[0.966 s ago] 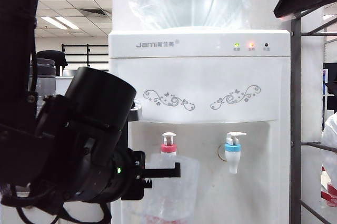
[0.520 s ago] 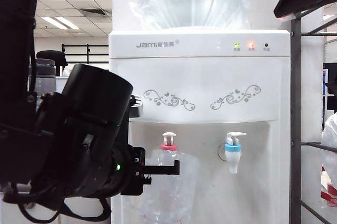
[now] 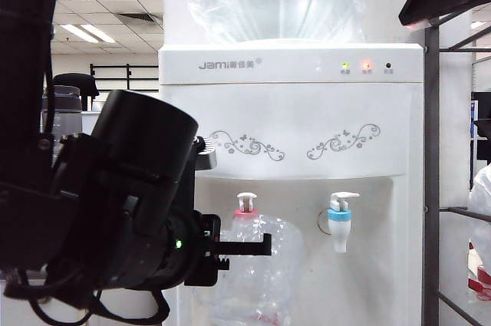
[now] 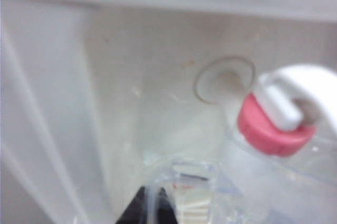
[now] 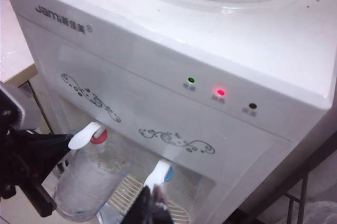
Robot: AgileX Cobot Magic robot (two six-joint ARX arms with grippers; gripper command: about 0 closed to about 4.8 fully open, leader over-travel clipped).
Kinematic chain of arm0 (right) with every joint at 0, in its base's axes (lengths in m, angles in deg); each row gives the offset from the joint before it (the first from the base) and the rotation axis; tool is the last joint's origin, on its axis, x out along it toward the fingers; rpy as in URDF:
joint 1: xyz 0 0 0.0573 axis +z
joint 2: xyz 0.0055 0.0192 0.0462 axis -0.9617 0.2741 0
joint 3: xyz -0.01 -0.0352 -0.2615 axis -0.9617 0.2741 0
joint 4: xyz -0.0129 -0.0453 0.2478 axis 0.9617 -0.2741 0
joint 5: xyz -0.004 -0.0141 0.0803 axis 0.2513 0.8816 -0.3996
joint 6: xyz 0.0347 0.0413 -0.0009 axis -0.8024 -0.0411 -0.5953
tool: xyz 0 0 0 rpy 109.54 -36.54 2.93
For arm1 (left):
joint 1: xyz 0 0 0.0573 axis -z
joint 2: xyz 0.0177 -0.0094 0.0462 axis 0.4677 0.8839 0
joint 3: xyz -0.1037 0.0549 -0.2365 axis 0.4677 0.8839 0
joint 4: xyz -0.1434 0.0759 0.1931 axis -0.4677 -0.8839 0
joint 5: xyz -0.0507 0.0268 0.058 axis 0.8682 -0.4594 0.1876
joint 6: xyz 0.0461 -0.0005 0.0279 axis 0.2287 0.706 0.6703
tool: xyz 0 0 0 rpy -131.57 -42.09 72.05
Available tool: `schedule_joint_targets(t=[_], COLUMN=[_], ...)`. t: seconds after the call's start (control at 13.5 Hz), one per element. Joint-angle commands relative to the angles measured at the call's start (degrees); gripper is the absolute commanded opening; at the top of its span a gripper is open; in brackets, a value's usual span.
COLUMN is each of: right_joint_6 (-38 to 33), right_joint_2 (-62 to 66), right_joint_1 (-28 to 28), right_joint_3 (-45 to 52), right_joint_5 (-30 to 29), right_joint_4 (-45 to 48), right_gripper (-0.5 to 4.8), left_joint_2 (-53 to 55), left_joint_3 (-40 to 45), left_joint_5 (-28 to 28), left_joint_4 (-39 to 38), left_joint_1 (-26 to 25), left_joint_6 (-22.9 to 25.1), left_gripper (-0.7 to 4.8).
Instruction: Pick up the plastic mug from the left desk, go to the hot water outlet of the water dispenser, press the vertical switch to get some water, then put the mug back on the desk.
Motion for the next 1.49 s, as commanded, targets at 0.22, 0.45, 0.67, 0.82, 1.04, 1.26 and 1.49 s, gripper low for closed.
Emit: schedule_joint_targets(t=[0.22,0.45,0.67,0.82,1.04,1.26,1.49], right_joint_6=[-0.17,-0.17,-0.15,-0.17,-0.15,-0.17,-0.17], right_joint_2=[-0.07,-0.07,-0.07,-0.07,-0.07,-0.07,-0.07], right_joint_1=[0.09,0.09,0.09,0.09,0.09,0.09,0.11], right_joint_3=[-0.11,-0.11,-0.11,-0.11,-0.11,-0.11,-0.11], right_joint_5=[0.07,0.09,0.07,0.09,0.07,0.09,0.04], right_joint_4=[0.98,0.98,0.96,0.98,0.98,0.96,0.96], right_gripper=[-0.04,-0.04,-0.04,-0.04,-0.04,-0.04,-0.04], left_joint_2=[0.04,2.78,4.15,4.13,4.13,4.13,4.13], left_joint_3=[-0.44,-0.55,-0.48,-0.33,1.14,1.86,2.03], left_joint_5=[6.51,7.04,7.13,7.06,7.15,7.61,12.57], left_joint_4=[-5.90,-5.07,-2.95,-0.76,5.11,8.31,10.88], left_joint_1=[-3.37,-3.61,-3.54,-3.54,-2.62,-1.88,-1.84], left_joint_6=[-0.35,-2.45,-2.95,-2.84,-0.50,1.14,1.46], left_gripper=[-0.05,-0.05,-0.05,-0.05,-0.05,-0.05,-0.05])
